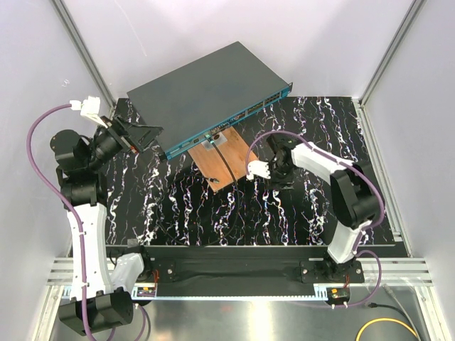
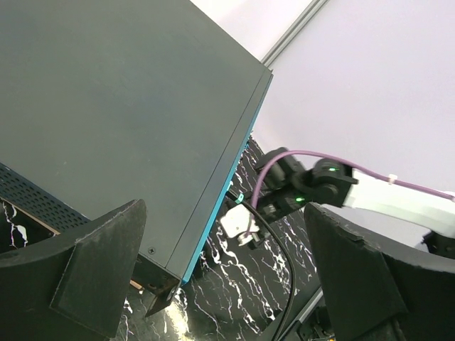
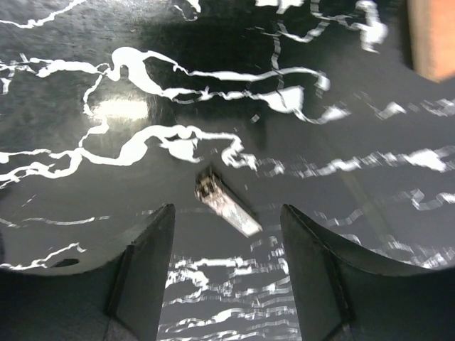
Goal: Insert the plug into the switch port
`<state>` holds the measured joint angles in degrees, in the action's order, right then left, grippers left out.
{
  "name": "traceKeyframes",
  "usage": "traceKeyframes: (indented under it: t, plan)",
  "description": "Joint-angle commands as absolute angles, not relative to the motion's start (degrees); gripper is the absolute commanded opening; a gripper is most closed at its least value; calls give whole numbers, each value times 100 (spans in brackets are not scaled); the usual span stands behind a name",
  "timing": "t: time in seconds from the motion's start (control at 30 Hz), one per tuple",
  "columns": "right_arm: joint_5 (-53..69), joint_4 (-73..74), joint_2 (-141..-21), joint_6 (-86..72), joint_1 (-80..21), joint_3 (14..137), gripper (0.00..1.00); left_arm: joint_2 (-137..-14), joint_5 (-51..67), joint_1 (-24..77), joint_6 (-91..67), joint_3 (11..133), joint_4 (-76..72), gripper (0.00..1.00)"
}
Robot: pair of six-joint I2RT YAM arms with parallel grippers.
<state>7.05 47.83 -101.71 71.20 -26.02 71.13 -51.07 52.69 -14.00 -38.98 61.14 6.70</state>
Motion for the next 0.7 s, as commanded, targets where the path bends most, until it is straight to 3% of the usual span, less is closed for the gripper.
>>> traceKeyframes:
  t: [0.0,0.27,0.43,0.67]
  plan:
    - [624,4693,-10450,7532,-2566,7374,67,-5089,5449,-1389,-3797,6337,378,99]
    - [545,4465,-10775,7787,-2540,7225,62,-5150,5458,-1371,-3814,6354,316,99]
    - [580,4474,-10898,7919,-2479,7216,49,-5212,5432,-1362,-3832,6390,264,99]
    - [378,3885,-10854,8139,-2408,6759,53,-5212,5370,-1336,-3841,6407,229,99]
